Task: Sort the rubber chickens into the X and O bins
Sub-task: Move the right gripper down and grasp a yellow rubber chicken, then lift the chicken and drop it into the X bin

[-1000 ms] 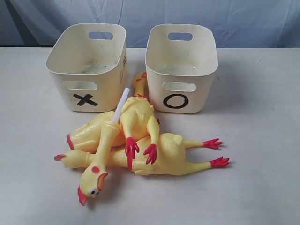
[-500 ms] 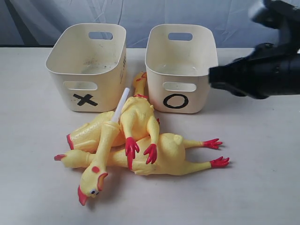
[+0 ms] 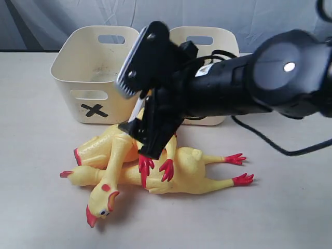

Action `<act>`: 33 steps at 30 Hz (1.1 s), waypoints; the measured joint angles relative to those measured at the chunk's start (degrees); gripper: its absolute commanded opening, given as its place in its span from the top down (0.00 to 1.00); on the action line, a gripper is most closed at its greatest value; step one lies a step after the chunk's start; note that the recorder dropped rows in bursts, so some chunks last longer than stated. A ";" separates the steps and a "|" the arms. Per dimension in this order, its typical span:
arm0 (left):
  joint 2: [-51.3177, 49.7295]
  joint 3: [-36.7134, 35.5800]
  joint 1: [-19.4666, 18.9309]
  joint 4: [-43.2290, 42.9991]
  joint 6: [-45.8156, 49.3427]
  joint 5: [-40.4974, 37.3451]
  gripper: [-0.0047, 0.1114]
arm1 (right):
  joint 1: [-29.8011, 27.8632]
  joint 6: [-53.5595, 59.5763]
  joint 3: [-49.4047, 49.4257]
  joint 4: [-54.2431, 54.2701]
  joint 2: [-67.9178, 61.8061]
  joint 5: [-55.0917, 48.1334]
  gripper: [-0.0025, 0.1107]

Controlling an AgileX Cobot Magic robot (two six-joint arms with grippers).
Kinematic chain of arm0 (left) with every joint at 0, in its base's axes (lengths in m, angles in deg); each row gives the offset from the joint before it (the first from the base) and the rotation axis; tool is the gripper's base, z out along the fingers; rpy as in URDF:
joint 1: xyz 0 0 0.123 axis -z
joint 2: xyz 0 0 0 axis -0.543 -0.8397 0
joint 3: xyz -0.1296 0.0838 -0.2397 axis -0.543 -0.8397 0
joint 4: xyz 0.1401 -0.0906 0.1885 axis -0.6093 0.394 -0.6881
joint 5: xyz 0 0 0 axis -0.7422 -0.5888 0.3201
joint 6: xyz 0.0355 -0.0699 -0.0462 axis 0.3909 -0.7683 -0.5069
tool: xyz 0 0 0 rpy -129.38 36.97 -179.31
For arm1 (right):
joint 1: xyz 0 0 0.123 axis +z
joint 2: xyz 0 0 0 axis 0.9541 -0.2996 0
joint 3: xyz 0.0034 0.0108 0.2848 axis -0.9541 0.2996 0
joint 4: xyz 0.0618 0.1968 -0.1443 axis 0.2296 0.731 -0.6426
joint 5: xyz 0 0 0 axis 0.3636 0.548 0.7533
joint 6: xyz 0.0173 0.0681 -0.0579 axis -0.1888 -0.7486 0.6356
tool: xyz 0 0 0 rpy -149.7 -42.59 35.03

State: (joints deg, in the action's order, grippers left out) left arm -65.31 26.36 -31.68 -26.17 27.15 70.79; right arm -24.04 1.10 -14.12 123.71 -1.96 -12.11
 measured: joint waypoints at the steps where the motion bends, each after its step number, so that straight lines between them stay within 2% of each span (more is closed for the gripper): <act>1: 0.00 0.00 0.00 0.00 0.00 0.00 0.96 | 1.85 1.94 -0.61 -6.18 -2.83 0.52 0.36; 2: 0.00 0.00 0.00 0.00 0.00 0.00 0.96 | 2.74 2.94 -0.74 -9.60 -3.76 0.63 0.39; 3: 0.00 0.00 0.00 0.00 0.00 0.00 0.96 | 5.28 4.76 -0.74 -18.96 -5.73 0.47 0.39; 5: 0.00 0.00 0.00 0.00 0.00 0.00 0.96 | 9.28 5.73 -0.74 -28.94 -7.39 0.12 0.38; 10: 0.00 0.00 0.00 0.00 0.00 0.00 0.96 | 20.52 6.23 -0.85 -35.69 -8.31 -1.41 0.38; 12: 0.00 0.00 0.00 0.00 0.00 0.00 0.96 | 23.21 6.23 -0.87 -42.29 -9.70 -3.60 0.38; 15: 0.00 0.00 0.00 0.00 0.00 0.00 0.96 | 24.12 4.48 -0.97 -51.81 -15.05 -4.69 0.39; 20: 0.00 0.00 0.00 0.00 0.00 0.00 0.96 | 24.12 -18.98 -5.63 -74.41 -23.08 -5.47 0.39; 25: 0.00 0.00 0.00 0.00 0.00 0.00 0.96 | 24.12 -38.95 -11.69 -92.54 -27.64 -14.37 0.40; 27: 0.00 0.00 0.00 0.00 0.00 0.00 0.96 | 24.12 -43.19 -13.22 -96.10 -29.29 -17.46 0.54; 29: 0.00 0.00 0.00 0.00 0.00 0.00 0.96 | 24.34 -44.67 -13.62 -98.19 -30.18 -18.99 0.86; 30: 0.00 0.00 0.00 0.00 0.00 0.00 0.96 | 24.64 -45.10 -13.74 -99.21 -30.43 -19.63 0.98; 33: 0.00 0.00 0.00 0.00 0.00 0.00 0.96 | 26.87 -45.63 -13.88 -100.86 -30.42 -21.57 0.97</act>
State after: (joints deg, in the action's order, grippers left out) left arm -65.31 26.36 -31.68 -26.17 27.15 70.79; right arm 2.83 -44.53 -27.99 22.85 -32.38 -33.68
